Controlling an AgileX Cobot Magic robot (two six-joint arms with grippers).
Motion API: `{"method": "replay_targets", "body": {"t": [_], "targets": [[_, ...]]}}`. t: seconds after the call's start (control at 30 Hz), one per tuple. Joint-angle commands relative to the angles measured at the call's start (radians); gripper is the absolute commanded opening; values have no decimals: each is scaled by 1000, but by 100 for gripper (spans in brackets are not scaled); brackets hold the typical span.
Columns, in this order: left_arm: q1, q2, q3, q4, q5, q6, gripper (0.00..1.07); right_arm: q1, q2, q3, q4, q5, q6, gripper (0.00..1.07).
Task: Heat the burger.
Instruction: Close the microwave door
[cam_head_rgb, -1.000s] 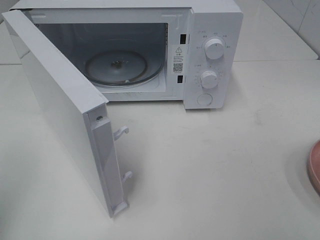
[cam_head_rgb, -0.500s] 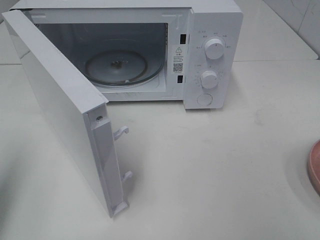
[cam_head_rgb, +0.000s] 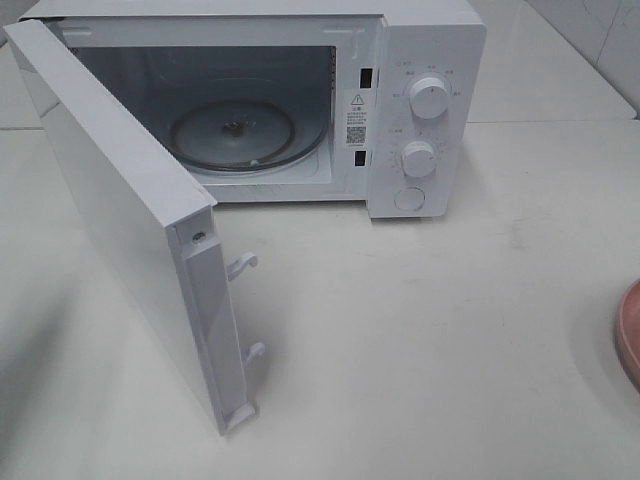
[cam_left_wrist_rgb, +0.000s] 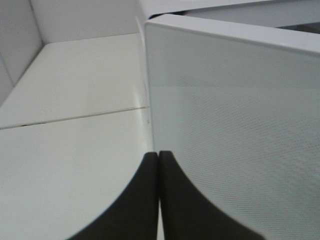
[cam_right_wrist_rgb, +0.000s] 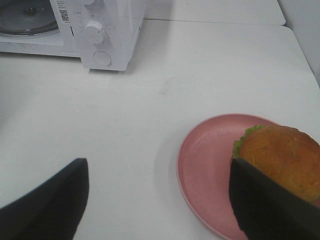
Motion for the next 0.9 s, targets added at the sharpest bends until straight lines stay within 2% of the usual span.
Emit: {"method": "replay_targets", "body": {"t": [0.03, 0.07, 0.2, 0.3, 0.37, 0.4, 0.43, 0.47, 0.53, 0.57, 0.6, 0.67, 0.7, 0.73, 0.77, 0.83, 0.9], "targets": [[2, 65, 2, 73, -103, -82, 0, -7, -30, 2, -2, -6, -7, 75], [2, 128, 2, 123, -172, -119, 0, -7, -30, 2, -2, -6, -7, 75], [2, 235, -3, 204, -322, -160, 0, -7, -30, 2, -2, -6, -7, 75], [-10, 274, -19, 224, -337, -176, 0, -7, -30, 2, -2, -6, -7, 75], [-62, 323, -47, 222, -336, -178, 0, -7, -30, 2, -2, -6, -7, 75], [-62, 323, -47, 222, -336, -178, 0, -7, -30, 2, -2, -6, -7, 75], [-114, 353, -65, 204, -333, -177, 0, -7, -30, 2, -2, -6, -7, 75], [-114, 353, -65, 204, -333, -177, 0, -7, -30, 2, -2, -6, -7, 75], [-188, 392, -88, 137, -330, -177, 0, -7, -30, 2, -2, -6, -7, 75], [-188, 392, -88, 137, -330, -177, 0, -7, -30, 2, -2, -6, -7, 75], [-240, 412, -102, 88, -329, -177, 0, -7, -30, 2, -2, -6, -7, 75], [-260, 423, -108, 62, -327, -174, 0, -7, -30, 2, -2, -6, -7, 75], [-308, 439, -127, 6, -321, -157, 0, -7, -30, 2, -2, -6, -7, 75], [-308, 439, -127, 6, -321, -157, 0, -7, -30, 2, -2, -6, -7, 75], [-352, 455, -147, -51, -316, -133, 0, -7, -30, 2, -2, -6, -7, 75], [-370, 461, -155, -77, -316, -119, 0, -7, -30, 2, -2, -6, -7, 75], [-463, 491, -200, -216, -304, -54, 0, -7, -30, 2, -2, -6, -7, 75]]}}
